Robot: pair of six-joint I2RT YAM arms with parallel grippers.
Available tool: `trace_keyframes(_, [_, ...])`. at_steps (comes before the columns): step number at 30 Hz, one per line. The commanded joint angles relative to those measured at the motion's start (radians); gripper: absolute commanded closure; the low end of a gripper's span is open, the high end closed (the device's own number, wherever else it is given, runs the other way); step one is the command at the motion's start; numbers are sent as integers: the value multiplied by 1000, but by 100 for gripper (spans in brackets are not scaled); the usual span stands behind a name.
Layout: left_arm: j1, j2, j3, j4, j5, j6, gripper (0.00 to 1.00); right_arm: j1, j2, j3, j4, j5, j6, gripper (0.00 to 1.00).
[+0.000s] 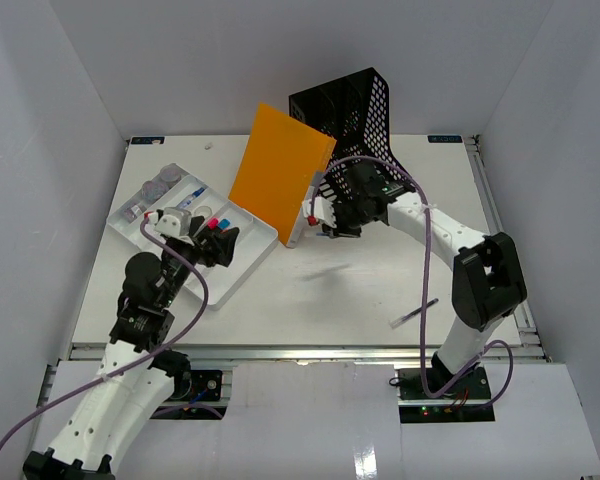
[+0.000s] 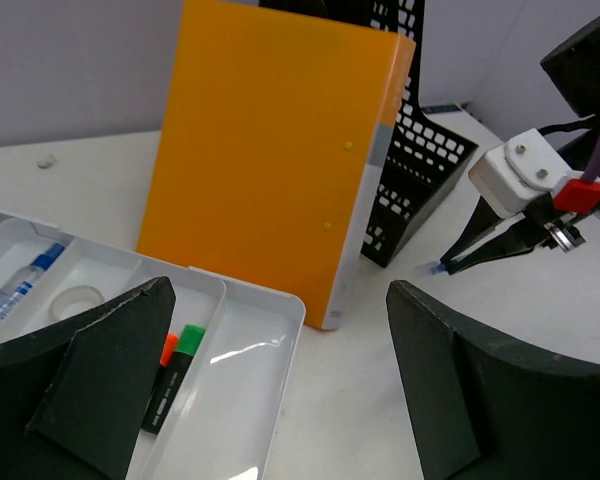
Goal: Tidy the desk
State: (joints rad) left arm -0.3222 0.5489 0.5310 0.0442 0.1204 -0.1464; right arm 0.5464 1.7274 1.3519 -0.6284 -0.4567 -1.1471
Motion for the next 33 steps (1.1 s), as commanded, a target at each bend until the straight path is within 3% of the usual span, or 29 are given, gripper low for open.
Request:
trace_keyframes(1, [3, -78, -27, 55, -201, 6, 2, 182, 44, 98, -28, 43, 42, 92])
trace_keyframes(5, [3, -151, -42, 42, -400, 20, 2, 334, 164, 254, -16, 220, -80, 92])
trace_keyframes(10, [2, -204, -53, 33, -573, 36, 2, 421, 319, 388, 165, 388, -188, 92])
trace_keyframes(18, [3, -223, -58, 39, -597, 44, 2, 474, 510, 565, 265, 525, -293, 92])
trace_keyframes(21, [3, -224, -56, 36, -599, 44, 2, 486, 534, 576, 265, 535, -302, 80])
trace_keyframes(23, [3, -230, -57, 37, -596, 43, 2, 490, 518, 550, 265, 528, -283, 46])
trace_keyframes(24, [5, -232, -59, 37, -596, 42, 2, 492, 502, 531, 265, 521, -277, 39])
trace_keyframes(33, [3, -268, -58, 4, -582, 43, 2, 484, 261, 348, 199, 459, -203, 33])
